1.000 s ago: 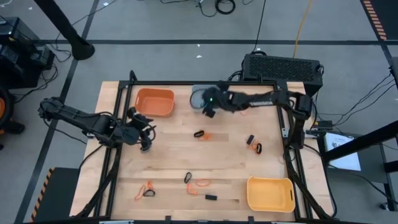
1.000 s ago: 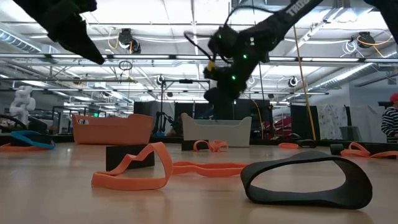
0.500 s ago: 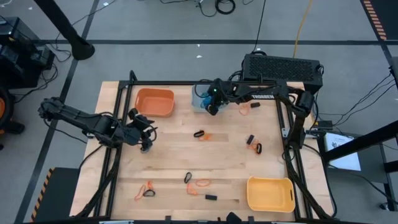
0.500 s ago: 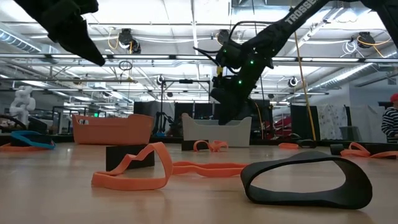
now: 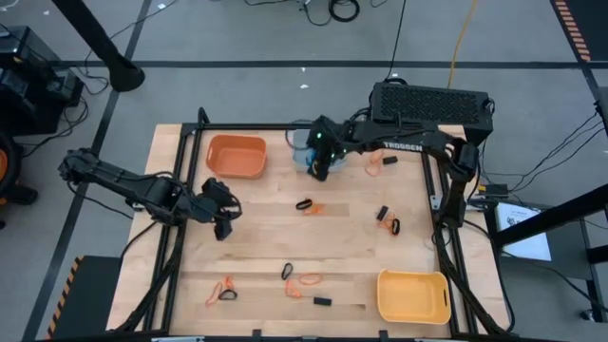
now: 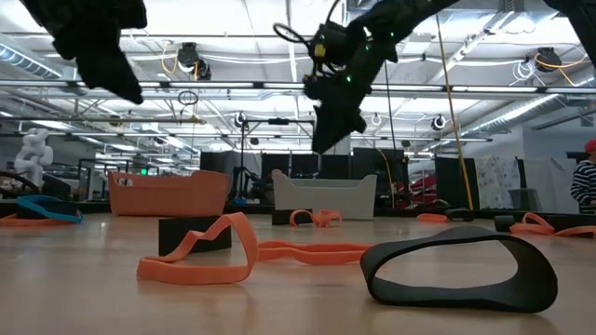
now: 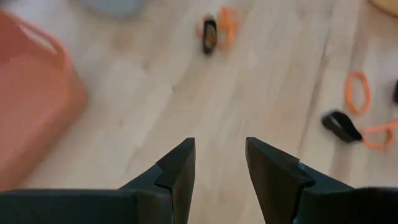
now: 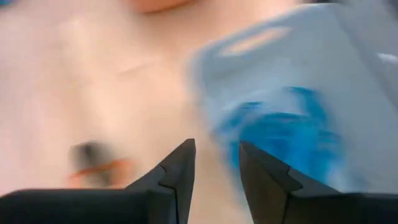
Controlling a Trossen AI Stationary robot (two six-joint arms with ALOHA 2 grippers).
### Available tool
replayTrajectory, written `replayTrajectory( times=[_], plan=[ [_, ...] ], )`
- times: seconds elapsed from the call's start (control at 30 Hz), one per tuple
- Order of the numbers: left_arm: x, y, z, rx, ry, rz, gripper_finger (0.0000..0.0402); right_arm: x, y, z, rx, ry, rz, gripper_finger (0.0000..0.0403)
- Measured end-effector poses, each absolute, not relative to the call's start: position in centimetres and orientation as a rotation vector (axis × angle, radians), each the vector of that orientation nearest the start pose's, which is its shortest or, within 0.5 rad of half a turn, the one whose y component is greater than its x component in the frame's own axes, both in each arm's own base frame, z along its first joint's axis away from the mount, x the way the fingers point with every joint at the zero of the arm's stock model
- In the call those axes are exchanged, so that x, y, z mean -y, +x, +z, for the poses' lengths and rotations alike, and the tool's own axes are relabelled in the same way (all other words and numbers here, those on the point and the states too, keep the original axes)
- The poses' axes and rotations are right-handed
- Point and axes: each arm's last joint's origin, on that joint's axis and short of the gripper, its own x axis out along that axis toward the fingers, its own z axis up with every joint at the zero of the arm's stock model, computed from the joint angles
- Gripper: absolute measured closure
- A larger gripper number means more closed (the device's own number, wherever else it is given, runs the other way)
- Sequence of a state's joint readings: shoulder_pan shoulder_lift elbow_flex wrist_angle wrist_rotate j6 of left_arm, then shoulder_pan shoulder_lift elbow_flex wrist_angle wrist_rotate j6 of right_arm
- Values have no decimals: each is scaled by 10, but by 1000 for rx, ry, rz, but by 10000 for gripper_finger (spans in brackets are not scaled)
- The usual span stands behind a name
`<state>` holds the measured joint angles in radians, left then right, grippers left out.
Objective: Sort rubber bands into baskets
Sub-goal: Put the blue rubberband into the gray bin
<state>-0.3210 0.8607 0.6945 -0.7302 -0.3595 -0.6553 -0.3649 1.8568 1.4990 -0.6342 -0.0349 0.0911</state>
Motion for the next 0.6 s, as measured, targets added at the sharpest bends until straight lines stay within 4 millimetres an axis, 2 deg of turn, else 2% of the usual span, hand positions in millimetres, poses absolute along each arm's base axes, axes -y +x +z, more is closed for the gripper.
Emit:
replayTrajectory(
  times=[0.17,0.4,0.6],
  plan=[
    [45,161,230,-959,-378,351,252,98,386,247,-964,290,-131,287],
    [40,162,197,-1227,-408,677,252,33,401,249,-932,185,27,287],
    [32,168,183,-1323,-398,799,252,-5,409,254,-853,95,128,287]
  ],
)
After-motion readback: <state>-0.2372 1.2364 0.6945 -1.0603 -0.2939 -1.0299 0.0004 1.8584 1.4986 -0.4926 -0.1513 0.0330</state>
